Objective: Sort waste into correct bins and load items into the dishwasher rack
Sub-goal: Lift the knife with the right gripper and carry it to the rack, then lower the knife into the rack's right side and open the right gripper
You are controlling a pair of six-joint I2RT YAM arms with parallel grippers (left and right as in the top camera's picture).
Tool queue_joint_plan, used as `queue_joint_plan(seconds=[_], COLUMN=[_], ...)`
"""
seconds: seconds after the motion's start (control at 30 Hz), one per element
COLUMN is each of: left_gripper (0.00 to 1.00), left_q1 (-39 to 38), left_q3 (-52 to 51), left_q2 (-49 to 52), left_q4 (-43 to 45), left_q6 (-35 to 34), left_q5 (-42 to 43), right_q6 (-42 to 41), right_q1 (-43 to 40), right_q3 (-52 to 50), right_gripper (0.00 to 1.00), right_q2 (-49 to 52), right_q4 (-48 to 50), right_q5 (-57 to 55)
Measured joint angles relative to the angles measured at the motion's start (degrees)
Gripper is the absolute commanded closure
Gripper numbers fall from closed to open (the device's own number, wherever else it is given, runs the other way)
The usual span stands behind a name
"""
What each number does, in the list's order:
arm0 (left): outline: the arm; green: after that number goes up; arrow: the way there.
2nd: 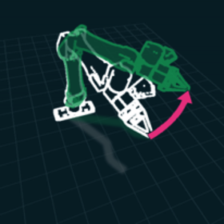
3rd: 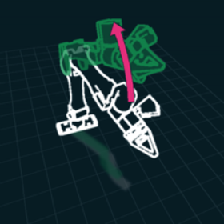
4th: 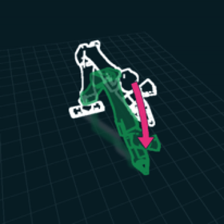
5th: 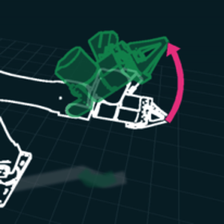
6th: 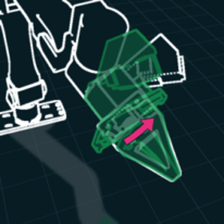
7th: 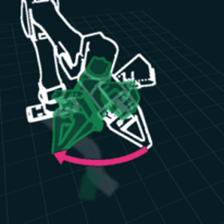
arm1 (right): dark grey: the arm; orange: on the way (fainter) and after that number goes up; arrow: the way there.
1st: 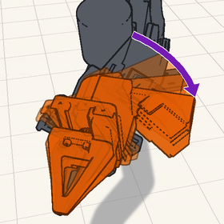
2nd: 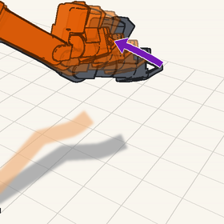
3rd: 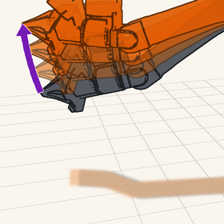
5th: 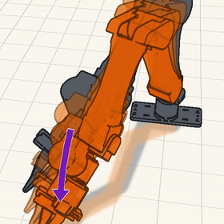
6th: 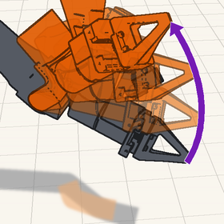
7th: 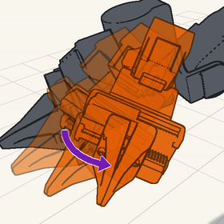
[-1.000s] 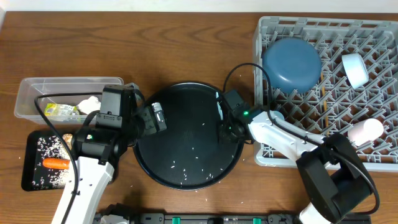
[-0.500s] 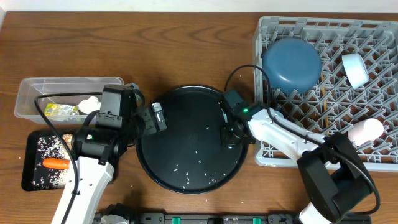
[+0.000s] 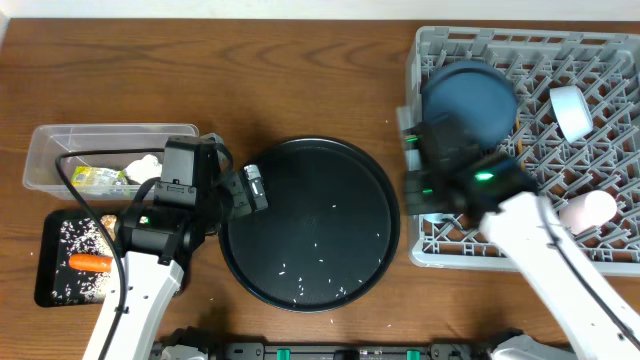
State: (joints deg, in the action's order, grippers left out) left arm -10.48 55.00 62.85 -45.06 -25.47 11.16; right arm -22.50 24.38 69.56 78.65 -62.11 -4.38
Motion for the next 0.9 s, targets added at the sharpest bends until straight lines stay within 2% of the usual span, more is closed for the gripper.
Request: queue_joint_plan(seconds=[0.17, 0.37, 0.53, 0.77, 0.83, 0.87, 0.9], left_gripper=[0.02, 0.02, 0.02, 0.02, 0.02, 0.02, 0.02], left_q1=[0.0, 0.0, 0.0, 0.0, 0.0, 0.0, 0.0], left_q3=[0.0, 0.0, 0.0, 0.0, 0.0, 0.0, 0.0], left_q2=[0.0, 0.0, 0.0, 0.0, 0.0, 0.0, 0.0], left_q4=[0.02, 0.02, 0.04, 0.02, 0.04, 0.02, 0.04], left_q6=[0.0, 0.0, 0.0, 0.0, 0.0, 0.0, 0.0], left_q5=[0.0, 0.0, 0.0, 0.0, 0.0, 0.0, 0.0], right_q6=[5.11, 13.4, 19.21, 21.84, 21.99, 22.18, 22.38], right_q1=[-12.15, -23.19, -28.59, -32.89, -33.9, -34.18, -34.69], right_q3=[0.0, -0.02, -0.02, -0.02, -0.02, -0.02, -0.02], right_gripper=[0.99, 0.99, 0.99, 0.98, 0.68, 0.62, 0.51], right_q2=[-1.49, -0.07, 5.01, 12.59, 14.32, 14.8, 15.34], right_q4=[-1.05, 5.31, 9.2, 12.26, 12.66, 12.79, 13.16], right_q5=[-7.5, -11.93, -13.09, -13.44, -13.42, -13.49, -13.4])
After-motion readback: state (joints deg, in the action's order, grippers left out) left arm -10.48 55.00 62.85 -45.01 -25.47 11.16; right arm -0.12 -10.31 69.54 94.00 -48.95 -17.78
